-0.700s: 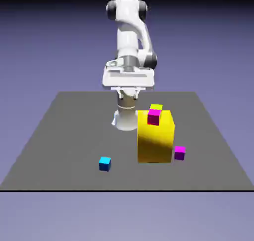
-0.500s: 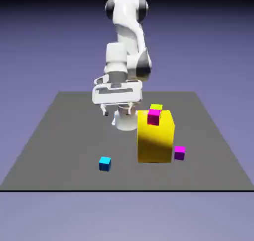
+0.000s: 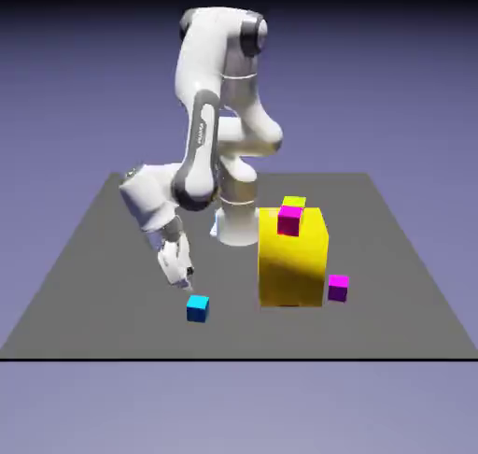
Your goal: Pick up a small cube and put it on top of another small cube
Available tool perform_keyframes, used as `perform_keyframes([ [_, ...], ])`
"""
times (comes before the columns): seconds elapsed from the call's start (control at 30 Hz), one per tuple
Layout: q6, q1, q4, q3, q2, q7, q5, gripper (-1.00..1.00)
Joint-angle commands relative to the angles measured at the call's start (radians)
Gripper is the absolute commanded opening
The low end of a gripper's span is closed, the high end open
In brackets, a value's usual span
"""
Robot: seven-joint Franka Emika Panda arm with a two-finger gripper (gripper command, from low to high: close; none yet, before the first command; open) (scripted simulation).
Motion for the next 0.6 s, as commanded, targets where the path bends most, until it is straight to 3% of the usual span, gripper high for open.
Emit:
perform_keyframes([
  [0.0, -0.014, -0.005, 0.007, -0.005, 0.017, 0.012, 0.019, 0.0],
  [0.2, 0.079, -0.003, 0.053, 0.082, 0.193, -0.123, 0.207, 0.0],
  [0.23, 0.079, -0.003, 0.053, 0.082, 0.194, -0.123, 0.207, -1.0],
  [0.43, -0.019, 0.0, 0.008, -0.007, 0.014, 0.012, 0.025, -1.0],
  [0.57, -0.188, 0.051, 0.035, 0.057, -0.121, 0.004, -0.015, -1.0],
])
